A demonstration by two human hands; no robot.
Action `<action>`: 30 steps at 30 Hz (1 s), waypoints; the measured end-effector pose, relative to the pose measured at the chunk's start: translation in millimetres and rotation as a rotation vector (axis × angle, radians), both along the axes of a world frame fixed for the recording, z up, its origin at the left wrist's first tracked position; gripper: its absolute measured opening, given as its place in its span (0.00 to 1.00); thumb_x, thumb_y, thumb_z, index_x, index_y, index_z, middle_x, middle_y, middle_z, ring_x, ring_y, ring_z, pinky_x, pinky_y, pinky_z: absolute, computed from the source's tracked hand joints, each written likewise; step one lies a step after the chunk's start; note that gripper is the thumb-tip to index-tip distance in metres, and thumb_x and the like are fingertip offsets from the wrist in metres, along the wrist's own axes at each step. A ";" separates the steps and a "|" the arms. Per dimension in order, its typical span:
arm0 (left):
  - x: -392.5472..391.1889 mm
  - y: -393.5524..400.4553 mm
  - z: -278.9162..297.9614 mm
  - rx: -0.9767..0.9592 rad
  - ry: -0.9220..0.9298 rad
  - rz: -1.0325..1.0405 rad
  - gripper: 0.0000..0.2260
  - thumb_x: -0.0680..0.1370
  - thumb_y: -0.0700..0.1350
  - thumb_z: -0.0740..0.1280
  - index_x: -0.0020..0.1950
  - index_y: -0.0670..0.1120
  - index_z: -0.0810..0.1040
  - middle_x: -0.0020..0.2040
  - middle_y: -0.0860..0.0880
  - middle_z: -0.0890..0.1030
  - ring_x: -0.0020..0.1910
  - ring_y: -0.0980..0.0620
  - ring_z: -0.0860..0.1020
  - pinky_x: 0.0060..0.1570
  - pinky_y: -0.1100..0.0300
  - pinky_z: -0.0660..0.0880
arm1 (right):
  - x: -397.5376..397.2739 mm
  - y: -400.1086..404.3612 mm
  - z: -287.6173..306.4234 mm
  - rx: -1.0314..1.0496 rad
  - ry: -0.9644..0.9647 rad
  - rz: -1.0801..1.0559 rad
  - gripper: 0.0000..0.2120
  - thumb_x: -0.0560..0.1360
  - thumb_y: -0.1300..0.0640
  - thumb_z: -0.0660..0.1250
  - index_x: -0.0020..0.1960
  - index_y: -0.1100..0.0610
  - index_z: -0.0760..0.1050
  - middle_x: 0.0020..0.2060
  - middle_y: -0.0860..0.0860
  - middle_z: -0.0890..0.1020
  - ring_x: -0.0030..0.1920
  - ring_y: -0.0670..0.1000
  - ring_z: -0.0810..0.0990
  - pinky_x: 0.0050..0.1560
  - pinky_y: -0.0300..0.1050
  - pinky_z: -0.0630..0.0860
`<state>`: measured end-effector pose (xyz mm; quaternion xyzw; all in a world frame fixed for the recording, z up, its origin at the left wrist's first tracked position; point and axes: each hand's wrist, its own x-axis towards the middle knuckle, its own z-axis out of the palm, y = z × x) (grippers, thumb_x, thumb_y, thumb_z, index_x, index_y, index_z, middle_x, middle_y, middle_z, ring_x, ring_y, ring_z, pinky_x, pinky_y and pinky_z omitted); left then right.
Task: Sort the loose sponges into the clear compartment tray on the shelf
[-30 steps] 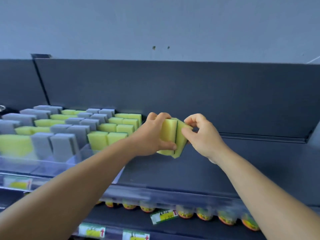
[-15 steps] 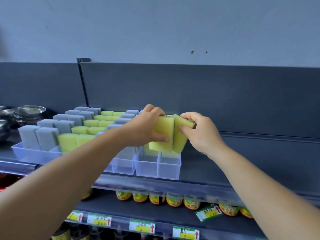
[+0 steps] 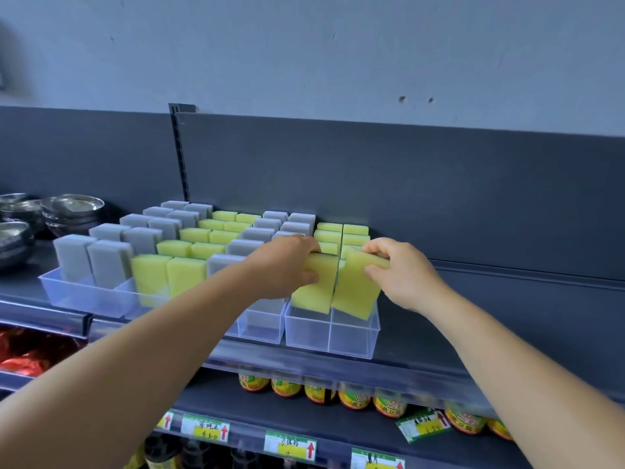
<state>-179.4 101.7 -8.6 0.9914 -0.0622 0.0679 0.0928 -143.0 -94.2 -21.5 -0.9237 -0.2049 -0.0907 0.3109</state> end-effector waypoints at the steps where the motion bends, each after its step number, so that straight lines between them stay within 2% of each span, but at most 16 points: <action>1: 2.0 -0.5 -1.9 0.039 0.006 0.010 0.19 0.76 0.52 0.67 0.65 0.49 0.71 0.60 0.49 0.77 0.56 0.47 0.75 0.52 0.54 0.74 | 0.6 -1.8 0.8 -0.033 -0.003 0.006 0.16 0.77 0.58 0.64 0.64 0.52 0.73 0.63 0.48 0.76 0.63 0.50 0.73 0.52 0.37 0.65; 3: 5.1 -0.9 -4.5 0.139 -0.005 0.022 0.16 0.76 0.53 0.67 0.60 0.48 0.74 0.55 0.48 0.79 0.54 0.45 0.76 0.46 0.55 0.72 | 0.8 -4.8 3.3 -0.105 -0.008 0.025 0.16 0.76 0.58 0.64 0.63 0.52 0.73 0.63 0.48 0.76 0.64 0.50 0.73 0.53 0.36 0.65; 5: 6.0 -0.7 -5.5 0.231 -0.044 0.025 0.14 0.75 0.55 0.67 0.55 0.47 0.75 0.53 0.47 0.80 0.53 0.46 0.75 0.44 0.57 0.68 | -0.4 -4.6 4.3 -0.149 -0.023 0.042 0.15 0.76 0.59 0.65 0.62 0.53 0.74 0.62 0.48 0.77 0.63 0.50 0.74 0.54 0.37 0.66; 10: 7.5 -1.0 -16.7 0.359 -0.066 -0.019 0.21 0.75 0.59 0.66 0.61 0.48 0.76 0.58 0.49 0.76 0.62 0.48 0.69 0.59 0.55 0.68 | -4.5 5.6 -8.6 -0.219 -0.094 0.063 0.13 0.75 0.58 0.66 0.59 0.52 0.75 0.58 0.48 0.75 0.59 0.52 0.74 0.56 0.43 0.71; 14: 9.3 -4.5 -22.0 0.443 -0.081 -0.053 0.18 0.75 0.58 0.66 0.58 0.47 0.77 0.56 0.49 0.76 0.61 0.48 0.69 0.62 0.55 0.66 | -7.7 7.2 -16.1 -0.293 -0.051 0.063 0.16 0.76 0.56 0.66 0.63 0.52 0.73 0.60 0.49 0.74 0.60 0.53 0.74 0.57 0.45 0.72; 23: 2.0 -4.0 -24.6 0.455 -0.127 -0.060 0.18 0.75 0.58 0.66 0.57 0.47 0.77 0.56 0.49 0.76 0.61 0.47 0.69 0.63 0.56 0.64 | -17.9 10.9 -17.9 -0.346 -0.078 0.026 0.21 0.77 0.53 0.65 0.69 0.51 0.69 0.64 0.49 0.72 0.64 0.53 0.71 0.56 0.44 0.68; 27: -5.1 -6.4 -26.0 0.425 -0.145 -0.074 0.21 0.74 0.60 0.66 0.59 0.46 0.74 0.59 0.49 0.75 0.62 0.47 0.69 0.64 0.56 0.62 | -28.7 7.6 -15.7 -0.339 -0.080 0.014 0.25 0.78 0.48 0.62 0.73 0.53 0.62 0.70 0.49 0.67 0.68 0.52 0.65 0.62 0.46 0.66; 30: -10.1 -10.1 -19.5 0.377 -0.153 -0.079 0.23 0.74 0.61 0.65 0.61 0.46 0.72 0.61 0.49 0.75 0.63 0.47 0.70 0.65 0.55 0.63 | -33.8 0.0 -8.7 -0.341 -0.096 -0.004 0.29 0.78 0.45 0.60 0.75 0.55 0.58 0.74 0.49 0.62 0.73 0.52 0.59 0.68 0.45 0.61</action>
